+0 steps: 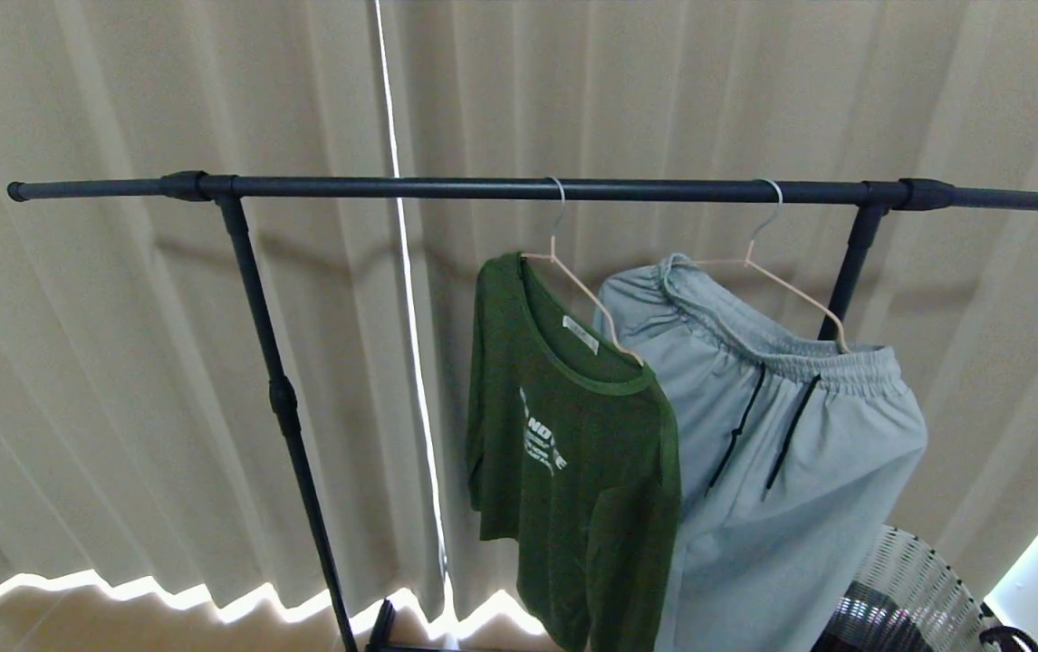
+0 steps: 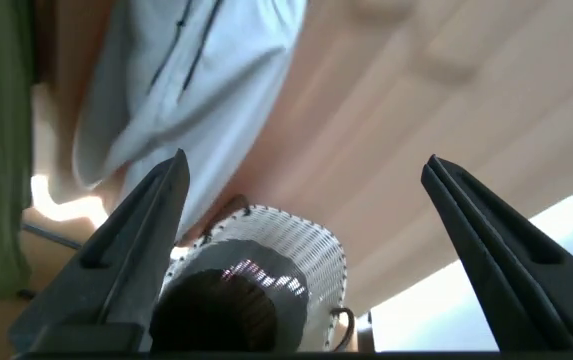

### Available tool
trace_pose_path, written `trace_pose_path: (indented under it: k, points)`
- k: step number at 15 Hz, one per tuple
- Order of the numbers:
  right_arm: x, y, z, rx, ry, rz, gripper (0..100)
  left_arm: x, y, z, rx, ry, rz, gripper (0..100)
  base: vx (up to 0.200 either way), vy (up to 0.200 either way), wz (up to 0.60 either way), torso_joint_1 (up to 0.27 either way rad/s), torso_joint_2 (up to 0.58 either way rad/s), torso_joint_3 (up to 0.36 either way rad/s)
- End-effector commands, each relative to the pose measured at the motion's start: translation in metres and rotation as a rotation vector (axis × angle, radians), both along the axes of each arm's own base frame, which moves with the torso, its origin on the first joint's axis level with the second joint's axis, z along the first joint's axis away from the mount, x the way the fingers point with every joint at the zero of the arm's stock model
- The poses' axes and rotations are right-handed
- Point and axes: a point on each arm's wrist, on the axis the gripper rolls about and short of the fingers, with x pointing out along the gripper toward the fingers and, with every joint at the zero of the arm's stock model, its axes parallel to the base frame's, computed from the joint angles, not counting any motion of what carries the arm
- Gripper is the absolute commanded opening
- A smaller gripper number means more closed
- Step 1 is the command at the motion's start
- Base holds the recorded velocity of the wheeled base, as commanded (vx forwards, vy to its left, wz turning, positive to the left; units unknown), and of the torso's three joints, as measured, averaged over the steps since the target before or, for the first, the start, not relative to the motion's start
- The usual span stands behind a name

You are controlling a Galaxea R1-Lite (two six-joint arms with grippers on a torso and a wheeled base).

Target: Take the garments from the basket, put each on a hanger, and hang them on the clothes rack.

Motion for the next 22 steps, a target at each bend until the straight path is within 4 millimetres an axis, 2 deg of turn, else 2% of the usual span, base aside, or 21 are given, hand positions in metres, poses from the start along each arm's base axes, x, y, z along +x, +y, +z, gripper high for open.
trace_pose_path:
  k: [1,5,8,10,14,15,18,22]
  points:
    - [-0.010,-0.001,-0.007,0.010,-0.057,-0.091,100,-0.001,0.000,0.000,-0.013,-0.020,0.017,100,0.000,0.000,0.00,0.000,0.00,0.000]
    - [-0.034,0.000,-0.024,0.014,-0.129,-0.143,100,-0.001,0.000,0.000,-0.028,-0.019,0.018,100,0.000,0.000,0.00,0.000,0.00,0.000]
    - [-0.039,0.000,-0.035,0.110,-0.153,-0.096,100,-0.001,0.000,0.000,-0.028,-0.019,0.018,100,0.000,0.000,0.00,0.000,0.00,0.000]
    - [-0.037,0.000,-0.047,0.120,-0.148,-0.082,100,-0.001,0.000,0.000,-0.028,-0.019,0.018,100,0.000,0.000,0.00,0.000,0.00,0.000]
    - [-0.033,0.002,-0.054,0.241,-0.166,0.008,100,-0.001,0.000,0.000,-0.028,-0.019,0.018,100,0.000,0.000,0.00,0.000,0.00,0.000]
    - [-0.033,0.002,-0.053,0.247,-0.170,0.013,100,-0.001,0.000,0.000,-0.028,-0.019,0.018,100,0.000,0.000,0.00,0.000,0.00,0.000]
    - [-0.032,0.005,-0.055,0.412,-0.143,0.152,100,-0.001,0.000,0.000,-0.028,-0.019,0.018,100,0.000,0.000,0.00,0.000,0.00,0.000]
    - [-0.032,0.005,-0.055,0.428,-0.142,0.148,100,-0.001,0.000,0.000,-0.026,-0.019,0.018,100,0.000,0.000,0.00,0.000,0.00,0.000]
